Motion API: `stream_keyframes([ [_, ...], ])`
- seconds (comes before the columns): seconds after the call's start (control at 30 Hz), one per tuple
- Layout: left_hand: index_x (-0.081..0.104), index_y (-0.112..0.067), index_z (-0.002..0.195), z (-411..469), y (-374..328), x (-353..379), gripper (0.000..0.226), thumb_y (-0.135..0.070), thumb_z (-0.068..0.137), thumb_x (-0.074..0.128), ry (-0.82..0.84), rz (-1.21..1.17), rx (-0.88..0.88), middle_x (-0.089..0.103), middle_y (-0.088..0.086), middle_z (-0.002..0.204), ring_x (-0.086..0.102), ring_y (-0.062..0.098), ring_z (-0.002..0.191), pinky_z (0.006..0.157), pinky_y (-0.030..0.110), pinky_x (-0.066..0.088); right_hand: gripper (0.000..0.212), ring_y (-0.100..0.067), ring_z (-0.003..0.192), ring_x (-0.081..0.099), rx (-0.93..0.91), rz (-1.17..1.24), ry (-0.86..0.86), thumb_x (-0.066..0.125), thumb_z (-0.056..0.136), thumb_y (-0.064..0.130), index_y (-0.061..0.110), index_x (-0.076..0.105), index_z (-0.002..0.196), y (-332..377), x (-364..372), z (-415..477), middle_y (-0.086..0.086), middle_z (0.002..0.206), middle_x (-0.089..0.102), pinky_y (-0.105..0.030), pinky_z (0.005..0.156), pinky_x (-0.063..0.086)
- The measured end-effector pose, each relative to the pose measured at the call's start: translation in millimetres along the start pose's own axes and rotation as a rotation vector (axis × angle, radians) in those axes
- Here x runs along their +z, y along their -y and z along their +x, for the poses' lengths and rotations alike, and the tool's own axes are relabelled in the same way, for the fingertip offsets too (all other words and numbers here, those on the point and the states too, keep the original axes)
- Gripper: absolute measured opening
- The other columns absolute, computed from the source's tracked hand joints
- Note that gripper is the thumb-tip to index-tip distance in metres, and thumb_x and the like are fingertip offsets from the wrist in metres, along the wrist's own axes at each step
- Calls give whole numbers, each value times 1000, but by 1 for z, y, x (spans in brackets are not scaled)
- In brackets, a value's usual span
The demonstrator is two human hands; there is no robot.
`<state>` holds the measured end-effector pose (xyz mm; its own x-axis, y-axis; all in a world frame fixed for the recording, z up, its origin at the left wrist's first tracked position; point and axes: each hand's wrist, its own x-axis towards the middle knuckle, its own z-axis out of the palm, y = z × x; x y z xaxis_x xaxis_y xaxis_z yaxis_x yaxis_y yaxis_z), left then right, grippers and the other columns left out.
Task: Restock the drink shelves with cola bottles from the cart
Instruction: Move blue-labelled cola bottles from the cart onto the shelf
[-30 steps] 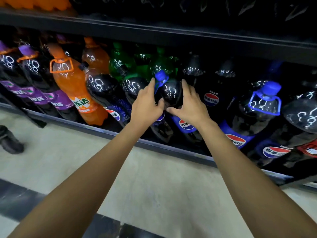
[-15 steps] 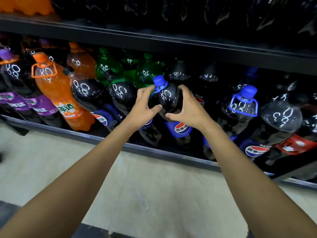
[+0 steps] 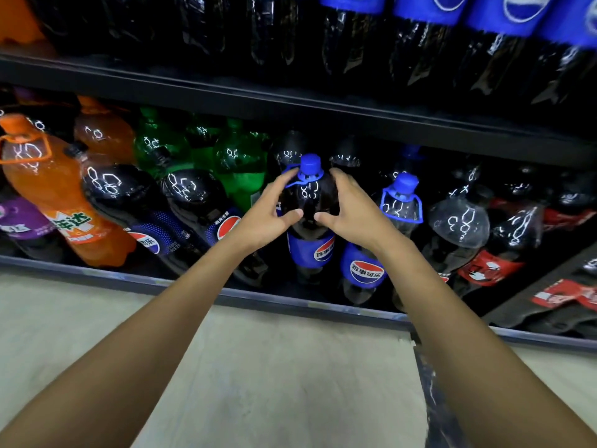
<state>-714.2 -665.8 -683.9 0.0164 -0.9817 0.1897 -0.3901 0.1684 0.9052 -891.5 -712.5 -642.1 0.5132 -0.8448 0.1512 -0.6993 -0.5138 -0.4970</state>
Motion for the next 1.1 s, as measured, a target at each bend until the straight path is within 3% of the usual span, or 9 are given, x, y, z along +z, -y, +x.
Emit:
stream_keyframes([
  [0.2,26,-31,143,6,-1,10,62,-8,94,56,1,-97,19,47,-24,124,48,-22,105,82,3,42,75,-28,129,42,38,-55,-33,72,85,24,13,31,147,7,-5,1,-12,140,42,-39,105,38],
  [0.3,28,-31,141,11,-5,15,60,-5,94,55,7,-114,11,48,-14,128,48,-16,110,91,12,43,70,-29,125,44,49,-188,-59,73,83,28,10,38,140,6,-10,1,-12,133,48,-39,99,40],
  [0.4,28,-31,146,14,-9,22,63,-11,94,57,13,-52,24,30,1,145,35,10,134,110,30,33,67,-28,124,41,49,-396,-103,73,82,38,8,42,135,4,-18,-2,-11,132,47,-37,95,39],
  [0.53,16,-25,151,18,-12,26,74,-8,93,59,36,-89,23,24,5,148,30,15,138,114,31,30,67,-27,126,40,56,-423,-84,72,83,38,8,43,134,4,-23,-3,-11,131,51,-36,96,39],
  [0.67,-5,-15,151,19,-8,30,101,-5,85,71,40,-153,-10,30,-11,137,33,-10,124,95,2,34,69,-27,126,43,70,-433,-74,73,82,38,7,41,135,6,-25,-1,-13,130,51,-34,94,40],
  [0.77,12,-11,146,23,-4,40,95,-12,78,79,-5,-88,-59,35,6,143,38,12,132,108,24,36,70,-29,125,44,82,-426,-34,73,82,35,6,40,136,7,-26,4,-16,130,51,-33,94,38],
  [0.83,18,-13,145,26,0,38,93,-11,76,80,-5,-104,-53,38,9,143,42,16,131,110,30,36,64,-31,116,49,107,-380,-36,76,78,35,7,47,128,6,-26,6,-16,122,55,-32,82,37],
  [1.0,21,-10,142,28,11,22,81,5,81,71,102,-182,-2,48,-13,123,52,-22,101,83,3,42,76,-30,118,45,103,-347,-102,81,69,47,5,50,124,6,-24,8,-13,124,56,-35,84,40],
  [1.1,15,-9,143,29,16,19,80,2,84,68,146,-146,-2,42,-17,123,46,-29,101,82,-1,38,75,-31,123,40,88,-370,-62,77,74,49,7,48,129,5,-24,10,-13,130,49,-38,91,41],
])
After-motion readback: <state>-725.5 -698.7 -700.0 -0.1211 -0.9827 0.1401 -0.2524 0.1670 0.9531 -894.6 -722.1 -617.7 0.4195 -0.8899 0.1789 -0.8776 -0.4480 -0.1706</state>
